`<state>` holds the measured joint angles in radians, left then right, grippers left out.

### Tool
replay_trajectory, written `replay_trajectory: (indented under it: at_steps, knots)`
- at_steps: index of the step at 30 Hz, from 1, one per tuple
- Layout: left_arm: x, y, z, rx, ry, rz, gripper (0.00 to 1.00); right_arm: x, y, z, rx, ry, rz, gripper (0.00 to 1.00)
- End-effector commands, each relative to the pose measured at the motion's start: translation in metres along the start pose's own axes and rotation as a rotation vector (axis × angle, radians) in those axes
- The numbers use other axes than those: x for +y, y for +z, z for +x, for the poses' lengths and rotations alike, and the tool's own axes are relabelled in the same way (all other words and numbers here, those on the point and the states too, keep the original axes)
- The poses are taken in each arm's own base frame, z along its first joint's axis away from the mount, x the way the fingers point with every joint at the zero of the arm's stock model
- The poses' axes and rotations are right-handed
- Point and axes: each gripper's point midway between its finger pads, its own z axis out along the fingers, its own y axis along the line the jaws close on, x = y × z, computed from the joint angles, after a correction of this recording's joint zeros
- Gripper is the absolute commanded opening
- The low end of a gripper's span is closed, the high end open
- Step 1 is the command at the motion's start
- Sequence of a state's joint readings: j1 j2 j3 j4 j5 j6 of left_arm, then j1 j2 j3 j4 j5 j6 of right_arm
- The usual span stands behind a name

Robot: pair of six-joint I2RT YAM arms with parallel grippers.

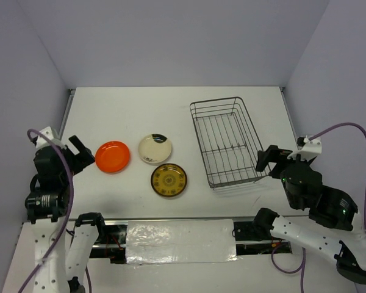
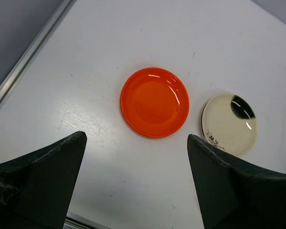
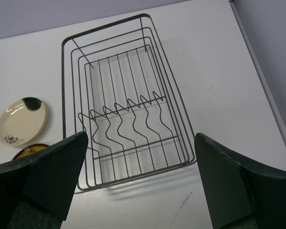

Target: Unload the plates from the dish rack

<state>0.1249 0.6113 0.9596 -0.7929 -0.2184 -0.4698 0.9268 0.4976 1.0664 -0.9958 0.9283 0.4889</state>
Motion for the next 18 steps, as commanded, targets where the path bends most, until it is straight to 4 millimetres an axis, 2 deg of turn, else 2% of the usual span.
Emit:
replay_trajectory:
  at_steps: [1, 5, 10, 18]
  knots:
    - [-0.001, -0.031, -0.01, -0.069, 0.02, 0.052, 0.99, -0.011, -0.011, -0.005, -0.003, 0.029, -0.012, 1.0]
    - [0.001, -0.059, -0.008, -0.138, 0.04, 0.11, 0.99, -0.019, -0.023, -0.008, 0.004, 0.06, -0.05, 1.0]
    - [-0.001, -0.084, -0.008, -0.182, 0.047, 0.173, 1.0, -0.029, -0.033, -0.014, -0.017, 0.085, -0.073, 1.0]
    - [-0.004, -0.082, -0.004, -0.168, 0.056, 0.192, 1.0, -0.033, -0.036, -0.01, -0.016, 0.085, -0.082, 1.0]
